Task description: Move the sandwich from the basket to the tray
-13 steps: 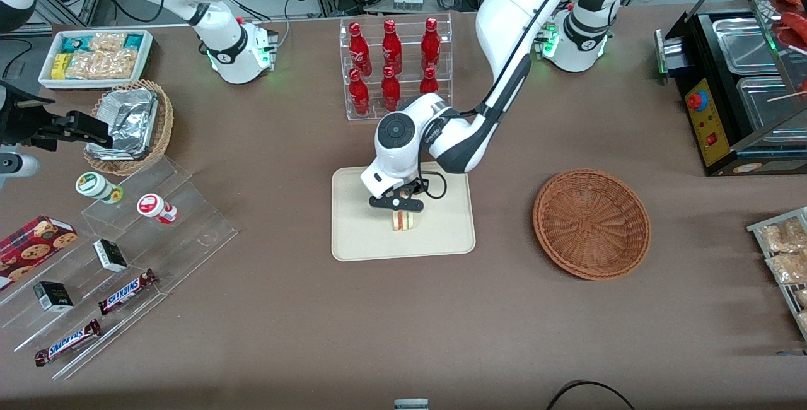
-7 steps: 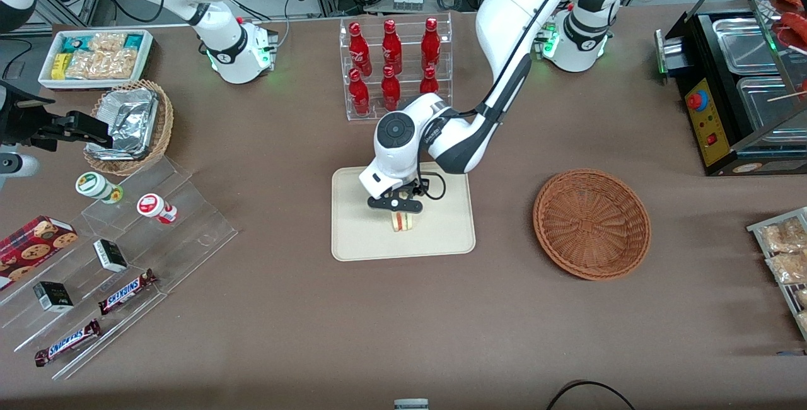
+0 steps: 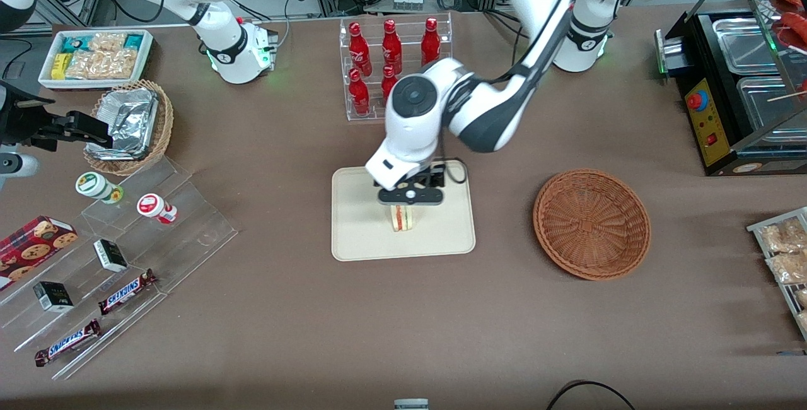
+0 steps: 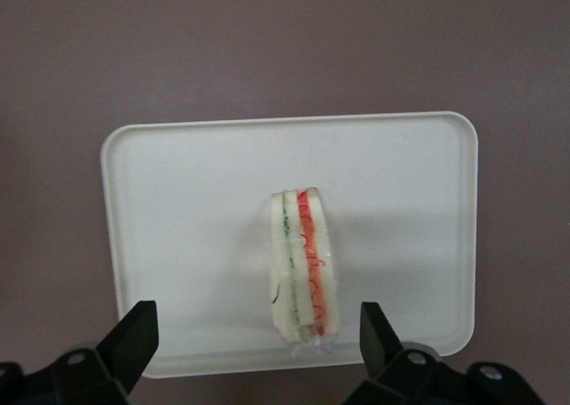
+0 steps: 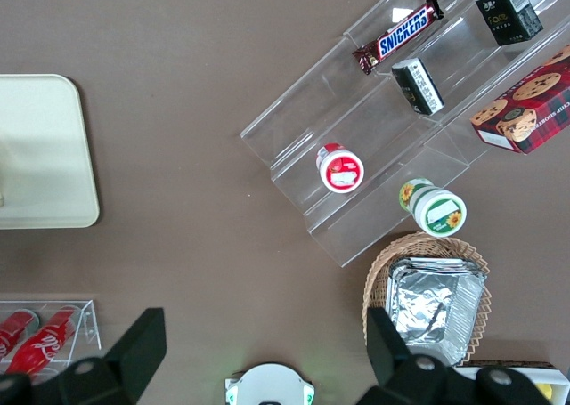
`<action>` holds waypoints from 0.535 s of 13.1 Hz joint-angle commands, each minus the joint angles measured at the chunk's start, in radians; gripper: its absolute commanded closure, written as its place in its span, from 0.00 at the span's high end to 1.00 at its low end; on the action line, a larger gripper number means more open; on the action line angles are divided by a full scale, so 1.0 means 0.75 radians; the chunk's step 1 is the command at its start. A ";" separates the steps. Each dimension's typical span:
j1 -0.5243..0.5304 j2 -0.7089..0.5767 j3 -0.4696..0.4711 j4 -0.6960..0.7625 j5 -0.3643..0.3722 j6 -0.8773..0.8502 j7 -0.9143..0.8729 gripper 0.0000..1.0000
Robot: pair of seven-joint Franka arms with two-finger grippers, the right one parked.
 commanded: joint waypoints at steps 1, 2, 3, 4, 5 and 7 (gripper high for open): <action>0.090 -0.168 -0.005 -0.064 0.005 -0.172 -0.005 1.00; 0.149 -0.217 -0.008 -0.075 0.005 -0.197 0.001 1.00; 0.180 -0.270 -0.008 -0.115 0.009 -0.223 0.019 1.00; 0.201 -0.340 -0.006 -0.158 0.011 -0.248 0.050 1.00; 0.264 -0.409 -0.005 -0.215 0.011 -0.270 0.119 1.00; 0.366 -0.565 -0.005 -0.358 0.013 -0.295 0.315 1.00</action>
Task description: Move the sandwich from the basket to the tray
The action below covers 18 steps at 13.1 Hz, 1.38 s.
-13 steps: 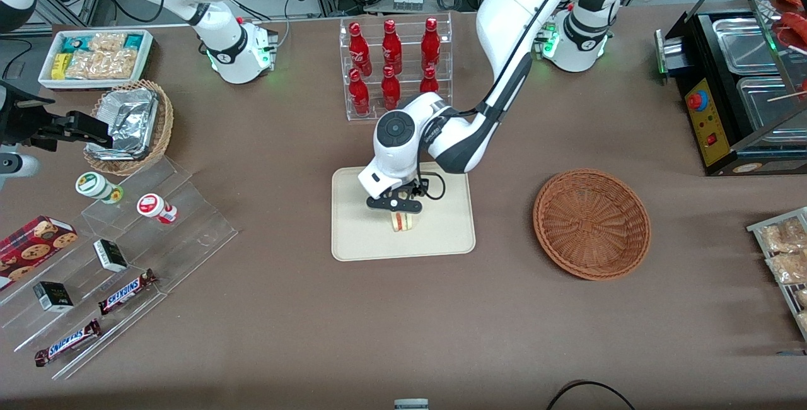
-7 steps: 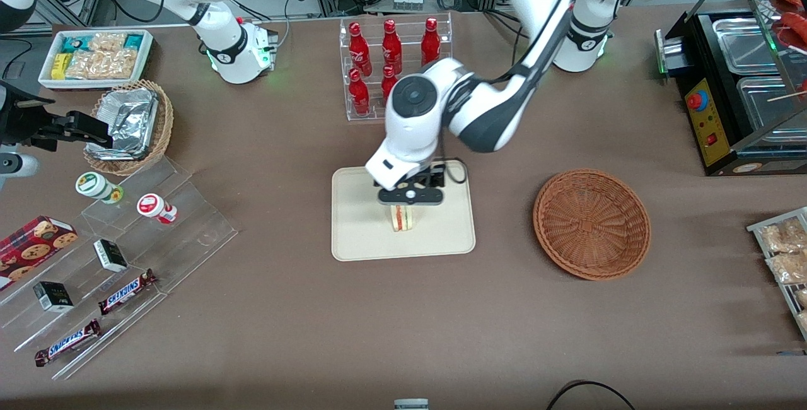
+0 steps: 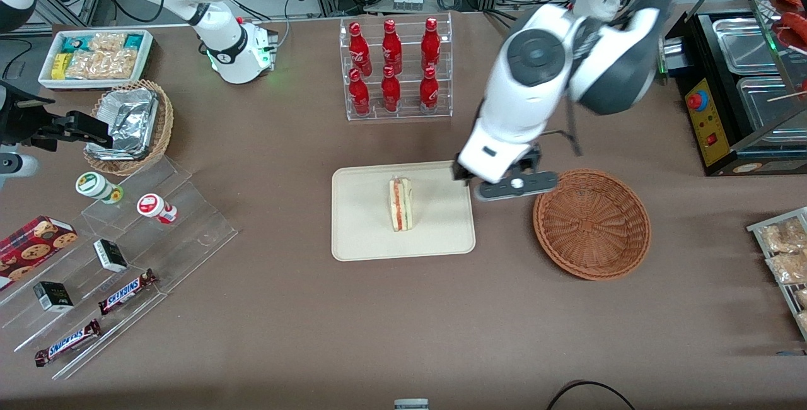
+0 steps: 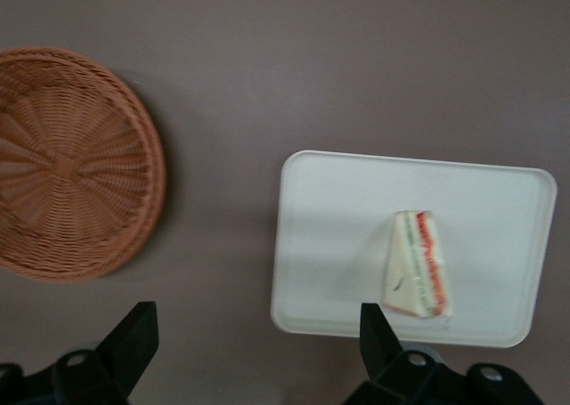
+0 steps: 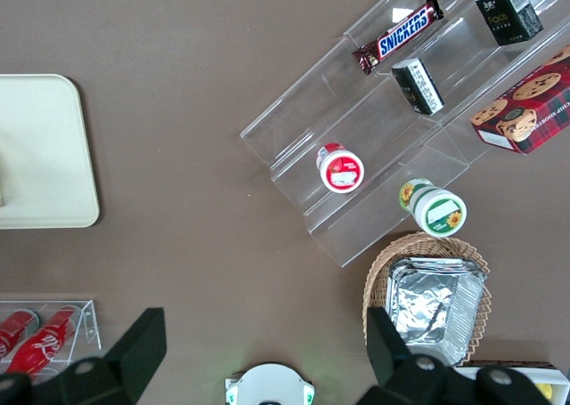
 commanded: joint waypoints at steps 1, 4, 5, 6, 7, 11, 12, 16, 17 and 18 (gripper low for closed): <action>0.135 -0.258 -0.013 -0.265 0.008 -0.005 0.209 1.00; 0.309 -0.367 -0.013 -0.341 0.004 -0.056 0.495 1.00; 0.352 -0.377 -0.013 -0.339 0.000 -0.078 0.563 1.00; 0.391 -0.399 -0.011 -0.341 -0.002 -0.091 0.624 1.00; 0.408 -0.426 -0.011 -0.339 -0.002 -0.115 0.672 1.00; 0.410 -0.443 0.054 -0.292 -0.016 -0.162 0.760 1.00; 0.410 -0.426 0.054 -0.276 -0.014 -0.164 0.768 1.00; 0.434 -0.424 0.095 -0.249 -0.014 -0.164 0.780 1.00; 0.436 -0.424 0.095 -0.249 0.002 -0.156 0.781 1.00; 0.439 -0.424 0.097 -0.249 0.008 -0.148 0.787 1.00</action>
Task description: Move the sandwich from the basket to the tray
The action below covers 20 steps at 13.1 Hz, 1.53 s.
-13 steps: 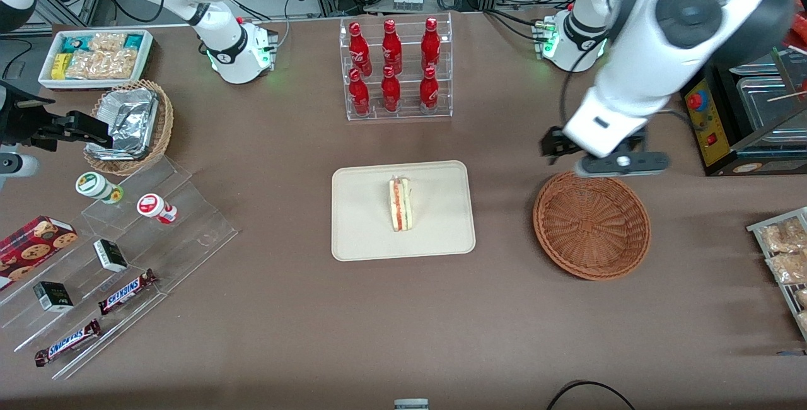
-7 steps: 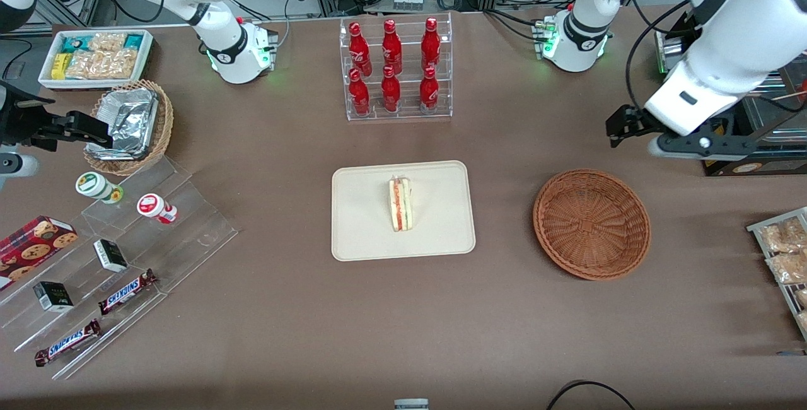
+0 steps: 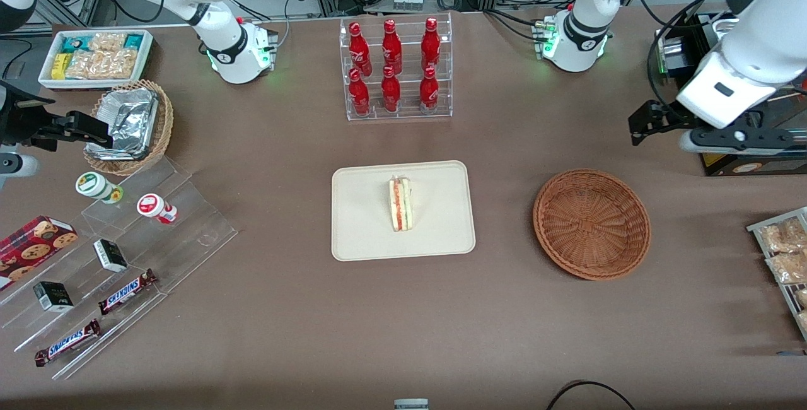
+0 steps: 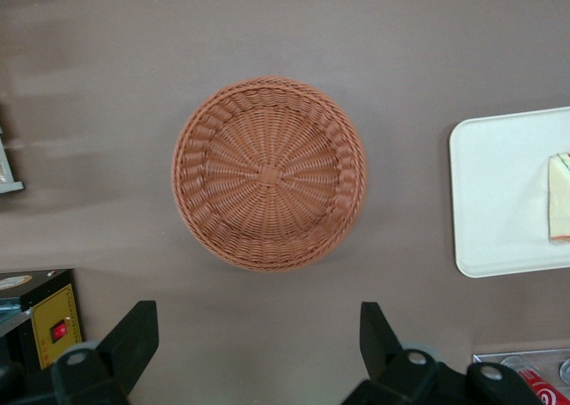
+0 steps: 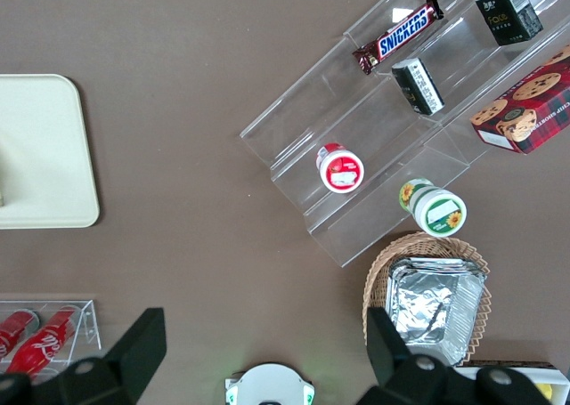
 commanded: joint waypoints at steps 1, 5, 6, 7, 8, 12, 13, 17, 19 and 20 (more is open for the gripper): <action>0.013 0.010 0.003 0.032 0.016 -0.002 0.057 1.00; 0.015 0.012 0.043 0.030 0.110 0.043 0.072 1.00; 0.015 0.019 0.068 0.028 0.108 0.059 0.072 1.00; 0.015 0.039 0.070 0.030 0.108 0.071 0.072 1.00; 0.015 0.043 0.072 0.030 0.106 0.077 0.072 1.00; 0.011 0.076 0.068 0.034 0.078 0.082 0.068 1.00; 0.013 0.082 0.068 0.054 0.043 0.071 0.068 1.00; 0.015 0.090 0.082 0.077 0.014 0.014 0.156 1.00; 0.013 0.096 0.091 0.083 0.014 0.012 0.152 1.00; 0.011 0.098 0.089 0.085 0.014 0.014 0.146 1.00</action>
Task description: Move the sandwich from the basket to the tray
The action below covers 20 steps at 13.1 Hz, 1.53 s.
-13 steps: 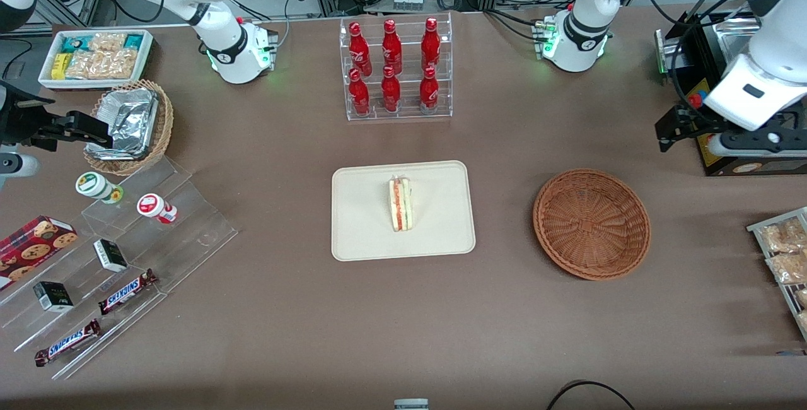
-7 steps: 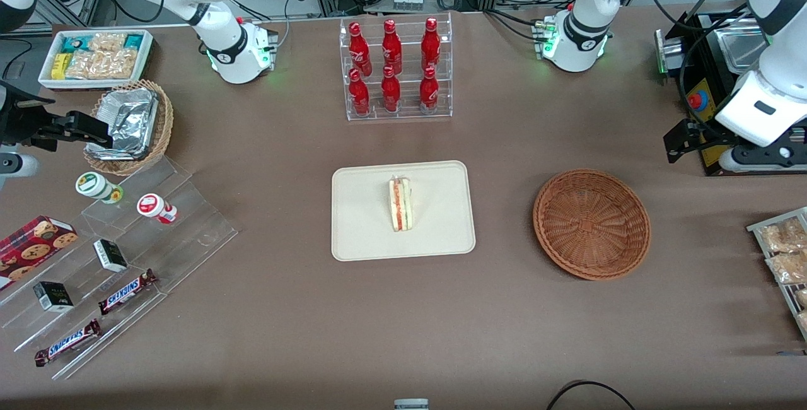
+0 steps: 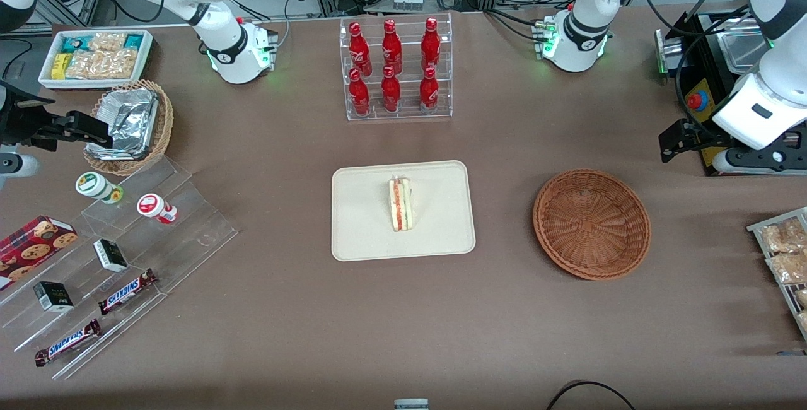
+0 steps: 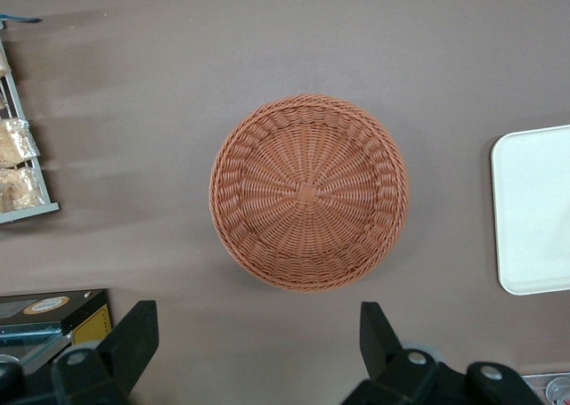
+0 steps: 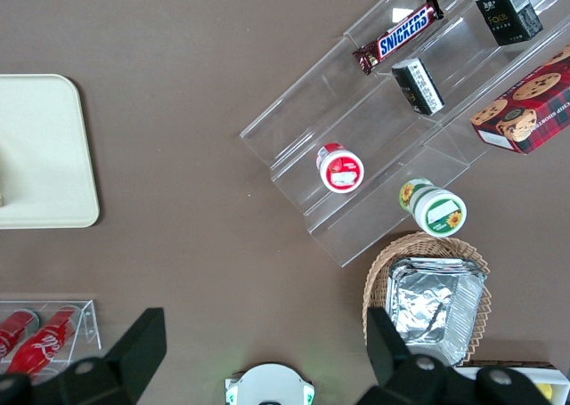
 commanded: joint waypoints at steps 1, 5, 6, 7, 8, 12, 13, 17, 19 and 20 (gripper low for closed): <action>-0.005 0.027 0.001 0.050 -0.018 -0.038 0.021 1.00; -0.009 0.023 -0.001 0.048 -0.026 -0.048 -0.012 1.00; -0.009 0.023 -0.001 0.046 -0.024 -0.058 -0.020 1.00; -0.007 0.021 -0.001 0.048 -0.024 -0.062 -0.020 1.00; -0.003 0.017 0.001 0.048 -0.024 -0.064 -0.020 1.00; 0.005 0.004 0.003 0.048 -0.022 -0.111 -0.040 1.00; 0.007 0.004 0.003 0.046 -0.024 -0.113 -0.044 1.00; 0.250 0.000 -0.199 0.048 -0.032 -0.117 -0.046 1.00; 0.256 -0.020 -0.208 0.040 -0.036 -0.158 -0.046 1.00; 0.256 -0.030 -0.208 0.035 -0.052 -0.160 -0.048 1.00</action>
